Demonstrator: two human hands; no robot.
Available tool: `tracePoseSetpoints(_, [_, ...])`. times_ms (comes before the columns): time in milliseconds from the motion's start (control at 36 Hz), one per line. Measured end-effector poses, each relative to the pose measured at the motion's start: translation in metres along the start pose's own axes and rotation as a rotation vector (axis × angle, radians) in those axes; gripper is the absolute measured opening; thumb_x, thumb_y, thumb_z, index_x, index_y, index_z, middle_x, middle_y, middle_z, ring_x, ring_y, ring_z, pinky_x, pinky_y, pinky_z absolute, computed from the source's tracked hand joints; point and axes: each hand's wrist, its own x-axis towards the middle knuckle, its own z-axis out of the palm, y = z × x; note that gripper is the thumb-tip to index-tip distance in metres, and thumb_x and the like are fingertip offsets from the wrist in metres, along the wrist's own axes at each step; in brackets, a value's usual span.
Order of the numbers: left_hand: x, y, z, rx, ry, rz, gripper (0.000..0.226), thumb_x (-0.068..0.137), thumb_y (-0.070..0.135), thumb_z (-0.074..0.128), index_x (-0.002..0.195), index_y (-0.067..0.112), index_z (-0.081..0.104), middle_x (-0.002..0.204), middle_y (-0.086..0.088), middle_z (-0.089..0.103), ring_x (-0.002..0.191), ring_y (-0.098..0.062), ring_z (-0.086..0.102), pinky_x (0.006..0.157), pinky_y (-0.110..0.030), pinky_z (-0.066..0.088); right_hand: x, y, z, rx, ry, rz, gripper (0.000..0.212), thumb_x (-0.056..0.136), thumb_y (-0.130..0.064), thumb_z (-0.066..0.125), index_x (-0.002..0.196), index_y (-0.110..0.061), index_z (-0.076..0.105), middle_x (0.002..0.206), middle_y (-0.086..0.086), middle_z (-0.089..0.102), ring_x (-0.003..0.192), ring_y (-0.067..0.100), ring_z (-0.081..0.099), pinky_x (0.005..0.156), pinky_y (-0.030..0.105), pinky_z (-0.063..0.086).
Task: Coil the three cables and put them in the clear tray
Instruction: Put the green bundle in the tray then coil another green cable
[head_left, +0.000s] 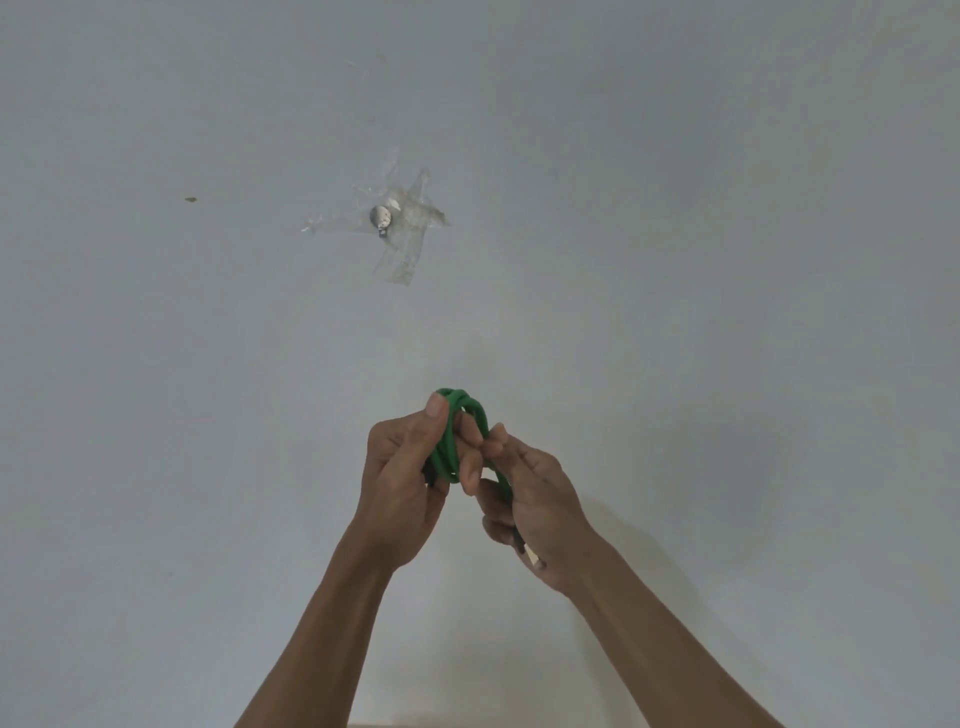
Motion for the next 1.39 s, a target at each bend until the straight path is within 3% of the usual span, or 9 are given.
tracePoseSetpoints(111, [-0.002,-0.001,-0.003,-0.045,0.003,-0.011,0.057,0.079,0.061,0.067,0.071,0.005,0.069,0.048,-0.012,0.056,0.068,-0.032,0.066,0.079,-0.032,0.056,0.0,0.002,0.001,0.035,0.001,0.0,0.039,0.099,-0.047,0.048,0.092,-0.012,0.064,0.064,0.001,0.054,0.043,0.009,0.027,0.044,0.026,0.018])
tracePoseSetpoints(278, [-0.002,-0.006,-0.003,0.022,0.031,0.029,0.047,0.083,0.05,0.071,0.07,0.005,0.07,0.053,-0.015,0.061,0.066,-0.032,0.065,0.073,-0.032,0.055,0.004,0.001,-0.001,-0.03,-0.021,-0.064,0.034,0.097,-0.042,0.053,0.072,-0.019,0.056,0.061,0.003,0.046,0.048,0.011,0.023,0.048,0.03,0.017])
tracePoseSetpoints(583, [-0.003,-0.009,-0.01,-0.03,0.0,0.004,0.032,0.086,0.027,0.059,0.063,0.005,0.064,0.039,-0.006,0.049,0.042,-0.02,0.051,0.069,-0.031,0.054,0.002,-0.001,-0.005,-0.086,-0.112,0.011,0.042,0.104,-0.047,0.04,0.081,-0.016,0.057,0.066,0.003,0.032,0.052,0.014,0.022,0.046,0.025,0.021])
tracePoseSetpoints(750, [-0.004,-0.003,0.001,-0.103,-0.03,-0.067,0.053,0.094,0.049,0.053,0.078,0.0,0.066,0.049,-0.011,0.053,0.058,-0.029,0.057,0.079,-0.039,0.053,0.005,0.005,0.0,-0.13,-0.021,0.06,0.042,0.108,-0.04,0.038,0.077,-0.019,0.056,0.059,-0.002,0.042,0.047,0.011,0.024,0.048,0.027,0.017])
tracePoseSetpoints(889, [-0.001,-0.001,0.001,-0.116,0.012,-0.111,0.047,0.101,0.038,0.04,0.098,-0.002,0.066,0.065,-0.018,0.057,0.078,-0.033,0.058,0.089,-0.032,0.053,-0.004,0.015,0.004,-0.332,0.016,0.086,0.03,0.107,-0.035,0.042,0.087,-0.022,0.061,0.062,-0.005,0.044,0.055,0.011,0.039,0.047,0.026,0.03])
tracePoseSetpoints(1056, [0.002,-0.006,-0.013,-0.056,0.142,-0.059,0.046,0.102,0.033,0.038,0.107,-0.002,0.065,0.073,-0.016,0.06,0.084,-0.028,0.062,0.099,-0.037,0.051,-0.023,0.005,0.004,-0.905,-0.092,-0.117,0.03,0.107,-0.021,0.039,0.087,-0.027,0.06,0.059,-0.019,0.057,0.047,0.001,0.049,0.052,0.012,0.035])
tracePoseSetpoints(1139, [0.003,-0.01,-0.014,-0.059,0.177,-0.048,0.046,0.104,0.031,0.037,0.111,-0.006,0.063,0.074,-0.016,0.06,0.083,-0.026,0.062,0.101,-0.039,0.05,-0.024,0.002,0.007,-0.942,-0.017,-0.233,0.021,0.104,-0.022,0.048,0.106,-0.013,0.067,0.076,-0.004,0.069,0.056,0.005,0.056,0.053,0.015,0.04])
tracePoseSetpoints(1278, [0.003,-0.007,-0.004,-0.142,0.276,-0.05,0.04,0.104,0.032,0.039,0.097,0.002,0.065,0.067,-0.015,0.055,0.08,-0.028,0.06,0.089,-0.026,0.053,-0.028,0.003,0.011,-0.877,-0.038,-0.37,0.021,0.088,-0.023,0.074,0.107,-0.018,0.067,0.075,-0.014,0.06,0.072,0.008,0.06,0.057,0.011,0.042])
tracePoseSetpoints(1389, [0.001,-0.001,0.002,-0.224,0.278,-0.058,0.039,0.101,0.037,0.044,0.087,0.006,0.065,0.063,-0.011,0.055,0.073,-0.026,0.059,0.088,-0.027,0.053,-0.02,0.007,0.004,-0.871,0.004,-0.59,0.021,0.094,-0.018,0.069,0.114,-0.015,0.071,0.081,-0.006,0.069,0.067,-0.001,0.065,0.062,0.006,0.045])
